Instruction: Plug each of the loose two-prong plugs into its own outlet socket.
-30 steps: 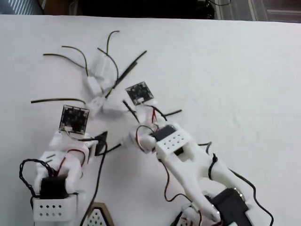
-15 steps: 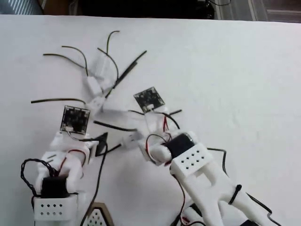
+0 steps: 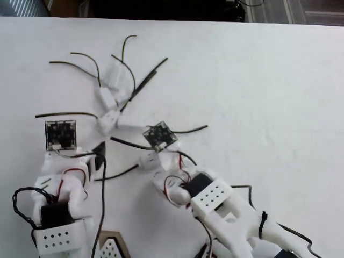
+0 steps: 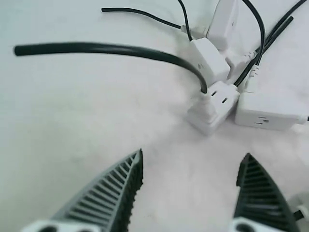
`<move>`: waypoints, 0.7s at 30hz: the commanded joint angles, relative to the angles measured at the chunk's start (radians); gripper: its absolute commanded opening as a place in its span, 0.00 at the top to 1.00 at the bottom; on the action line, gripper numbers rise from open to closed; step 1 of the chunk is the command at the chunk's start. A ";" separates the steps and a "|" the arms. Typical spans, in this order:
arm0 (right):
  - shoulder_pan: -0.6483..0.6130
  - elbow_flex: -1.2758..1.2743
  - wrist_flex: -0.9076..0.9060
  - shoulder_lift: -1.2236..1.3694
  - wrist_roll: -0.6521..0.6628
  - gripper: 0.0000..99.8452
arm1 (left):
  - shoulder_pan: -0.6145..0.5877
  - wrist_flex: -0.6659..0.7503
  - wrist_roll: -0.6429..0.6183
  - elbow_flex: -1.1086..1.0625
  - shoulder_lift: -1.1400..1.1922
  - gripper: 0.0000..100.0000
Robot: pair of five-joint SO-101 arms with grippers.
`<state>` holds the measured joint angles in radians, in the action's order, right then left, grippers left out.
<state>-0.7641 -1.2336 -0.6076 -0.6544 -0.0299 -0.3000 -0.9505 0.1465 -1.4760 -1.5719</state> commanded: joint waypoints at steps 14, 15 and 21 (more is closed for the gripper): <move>0.031 0.296 0.193 0.479 -0.055 0.98 | -0.016 0.023 -0.011 0.031 -0.013 0.69; 0.048 0.328 0.193 0.507 -0.055 0.98 | -0.016 0.023 -0.011 0.031 -0.013 0.69; 0.145 0.512 0.263 0.688 -0.051 0.98 | -0.015 0.023 -0.011 0.031 -0.013 0.69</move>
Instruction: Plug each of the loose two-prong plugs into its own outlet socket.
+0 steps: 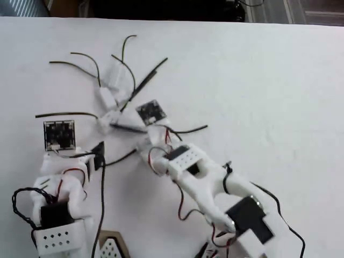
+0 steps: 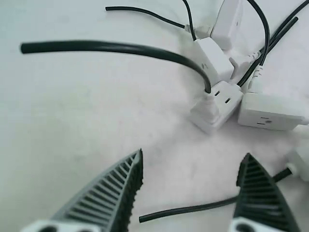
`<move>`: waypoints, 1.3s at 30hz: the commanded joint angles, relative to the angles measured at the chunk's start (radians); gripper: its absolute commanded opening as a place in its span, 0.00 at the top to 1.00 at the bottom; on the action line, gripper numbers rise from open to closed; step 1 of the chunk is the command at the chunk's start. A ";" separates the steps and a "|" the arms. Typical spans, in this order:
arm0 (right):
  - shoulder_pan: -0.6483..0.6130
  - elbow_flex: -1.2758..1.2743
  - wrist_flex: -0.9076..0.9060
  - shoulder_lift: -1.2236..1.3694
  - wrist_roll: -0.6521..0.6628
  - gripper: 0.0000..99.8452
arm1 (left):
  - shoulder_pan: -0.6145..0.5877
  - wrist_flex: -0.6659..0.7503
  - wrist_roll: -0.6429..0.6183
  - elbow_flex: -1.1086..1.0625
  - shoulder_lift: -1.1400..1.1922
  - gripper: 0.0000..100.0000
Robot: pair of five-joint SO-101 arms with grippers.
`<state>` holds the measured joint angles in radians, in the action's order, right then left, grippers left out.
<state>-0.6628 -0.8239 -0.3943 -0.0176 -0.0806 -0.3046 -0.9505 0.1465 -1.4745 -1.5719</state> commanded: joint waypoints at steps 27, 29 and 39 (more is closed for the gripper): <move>0.216 -0.107 -0.209 -0.668 0.005 0.98 | 0.084 0.023 -0.009 0.035 -0.015 0.69; 0.240 -0.170 -0.211 -0.774 0.038 0.98 | 0.122 0.023 -0.009 0.044 -0.015 0.69; 0.325 -0.451 -0.294 -1.219 0.078 0.98 | 0.222 0.005 -0.011 0.083 -0.015 0.69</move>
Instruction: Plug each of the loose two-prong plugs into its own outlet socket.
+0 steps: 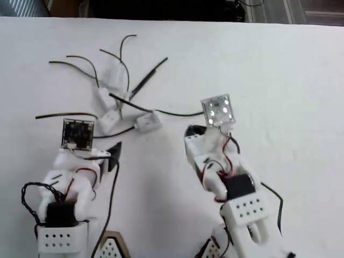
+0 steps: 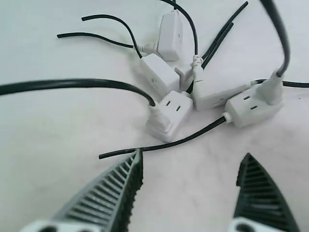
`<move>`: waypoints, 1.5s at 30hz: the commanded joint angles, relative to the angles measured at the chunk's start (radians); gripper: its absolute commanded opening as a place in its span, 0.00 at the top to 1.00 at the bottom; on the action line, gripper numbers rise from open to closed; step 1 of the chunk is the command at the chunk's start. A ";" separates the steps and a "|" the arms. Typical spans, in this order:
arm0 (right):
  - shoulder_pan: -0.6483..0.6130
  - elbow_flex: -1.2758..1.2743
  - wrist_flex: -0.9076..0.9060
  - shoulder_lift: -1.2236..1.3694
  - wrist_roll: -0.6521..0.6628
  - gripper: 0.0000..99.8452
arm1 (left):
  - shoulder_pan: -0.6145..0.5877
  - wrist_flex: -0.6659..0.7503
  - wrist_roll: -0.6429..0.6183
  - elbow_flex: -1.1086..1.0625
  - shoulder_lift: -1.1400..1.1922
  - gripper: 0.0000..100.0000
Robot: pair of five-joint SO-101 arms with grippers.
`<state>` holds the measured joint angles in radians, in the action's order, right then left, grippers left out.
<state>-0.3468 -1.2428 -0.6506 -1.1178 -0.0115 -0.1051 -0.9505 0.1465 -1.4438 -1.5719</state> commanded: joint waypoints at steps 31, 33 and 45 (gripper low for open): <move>0.124 -0.448 -0.311 -0.685 0.011 0.98 | 0.031 -0.038 0.000 -0.224 -0.239 0.68; 0.124 -0.448 -0.332 -0.685 0.011 0.98 | 0.056 -0.026 -0.002 -0.252 -0.234 0.69; 0.124 -0.448 -0.499 -0.680 0.011 0.98 | 0.059 -0.216 -0.002 -0.249 -0.234 0.69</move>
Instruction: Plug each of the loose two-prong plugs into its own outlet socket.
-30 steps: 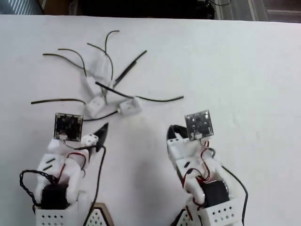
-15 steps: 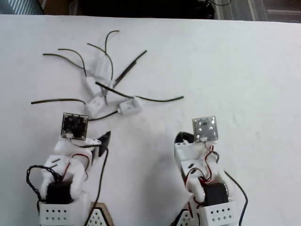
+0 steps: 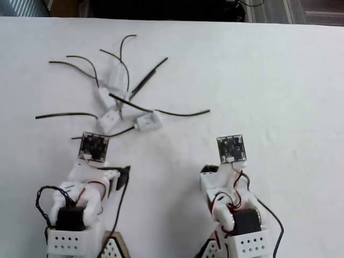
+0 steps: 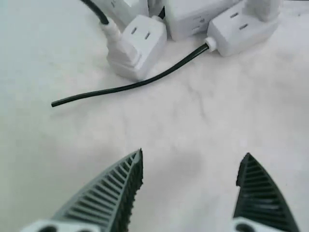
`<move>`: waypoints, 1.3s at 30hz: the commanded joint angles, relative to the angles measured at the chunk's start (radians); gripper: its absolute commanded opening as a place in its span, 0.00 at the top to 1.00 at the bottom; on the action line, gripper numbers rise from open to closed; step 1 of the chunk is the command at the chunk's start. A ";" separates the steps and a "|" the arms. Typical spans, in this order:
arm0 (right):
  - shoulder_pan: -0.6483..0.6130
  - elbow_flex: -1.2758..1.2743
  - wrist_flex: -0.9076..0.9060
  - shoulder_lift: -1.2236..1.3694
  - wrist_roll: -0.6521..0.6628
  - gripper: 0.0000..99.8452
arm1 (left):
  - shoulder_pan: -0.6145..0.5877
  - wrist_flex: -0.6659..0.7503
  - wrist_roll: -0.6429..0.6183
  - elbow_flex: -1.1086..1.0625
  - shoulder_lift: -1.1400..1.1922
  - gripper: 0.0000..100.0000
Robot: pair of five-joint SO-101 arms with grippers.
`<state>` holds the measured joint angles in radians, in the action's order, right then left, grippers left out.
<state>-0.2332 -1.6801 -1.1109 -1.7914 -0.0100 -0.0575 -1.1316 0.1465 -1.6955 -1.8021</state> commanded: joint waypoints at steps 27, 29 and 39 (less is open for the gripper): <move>0.008 -0.011 -0.130 -0.007 0.009 0.98 | 0.012 -0.146 -0.008 0.002 -0.004 0.69; 0.008 -0.011 -0.130 -0.007 0.009 0.98 | 0.012 -0.146 -0.008 0.002 -0.004 0.69; 0.008 -0.011 -0.130 -0.007 0.009 0.98 | 0.012 -0.146 -0.008 0.002 -0.004 0.69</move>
<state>-0.2332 -1.6801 -1.2352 -1.7914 -0.0100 -0.0575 -1.2743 0.1465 -1.6970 -1.8021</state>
